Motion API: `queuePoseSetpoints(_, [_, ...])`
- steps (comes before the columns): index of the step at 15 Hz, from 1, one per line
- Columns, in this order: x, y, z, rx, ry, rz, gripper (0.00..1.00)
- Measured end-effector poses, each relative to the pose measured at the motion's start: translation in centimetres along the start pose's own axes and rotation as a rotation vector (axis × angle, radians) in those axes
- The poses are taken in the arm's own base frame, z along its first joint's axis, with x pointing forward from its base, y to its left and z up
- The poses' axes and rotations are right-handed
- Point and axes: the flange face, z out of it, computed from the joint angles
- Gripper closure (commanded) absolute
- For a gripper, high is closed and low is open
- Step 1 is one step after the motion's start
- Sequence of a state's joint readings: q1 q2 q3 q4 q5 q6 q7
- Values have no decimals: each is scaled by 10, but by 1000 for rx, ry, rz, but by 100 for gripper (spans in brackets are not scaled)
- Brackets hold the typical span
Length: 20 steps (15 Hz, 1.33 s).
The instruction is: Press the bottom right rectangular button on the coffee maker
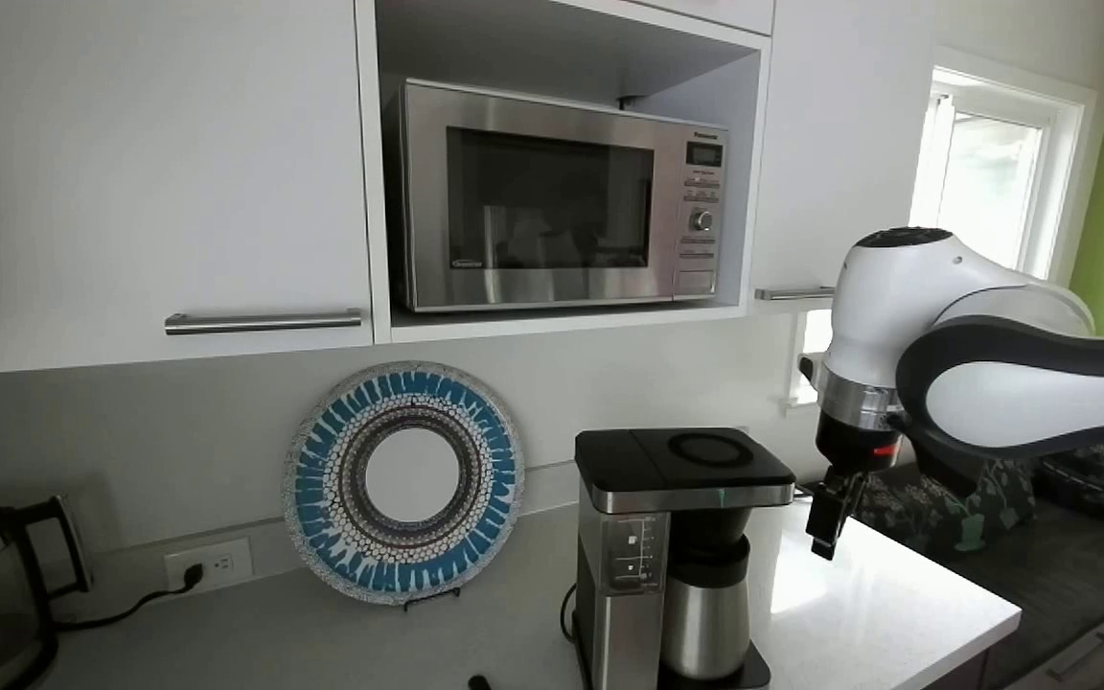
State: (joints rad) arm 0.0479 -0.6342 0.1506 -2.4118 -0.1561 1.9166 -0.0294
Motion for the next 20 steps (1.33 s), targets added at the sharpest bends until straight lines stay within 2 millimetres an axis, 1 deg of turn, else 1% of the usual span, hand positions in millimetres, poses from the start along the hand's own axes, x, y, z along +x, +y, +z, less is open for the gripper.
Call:
queuePoseSetpoints(2, [0, 17, 13, 11, -40, 45, 0])
queuePoseSetpoints(5, [-7, 53, 37, 47, -124, 125, 0])
queuePoseSetpoints(9, [-30, 106, 75, 116, -257, 248, 0])
queuePoseSetpoints(13, [-60, 153, 120, 218, -352, 407, 0])
queuePoseSetpoints(16, [-77, 175, 156, 313, -401, 535, 0])
queuePoseSetpoints(20, [-88, 187, 202, 422, -475, 708, 0])
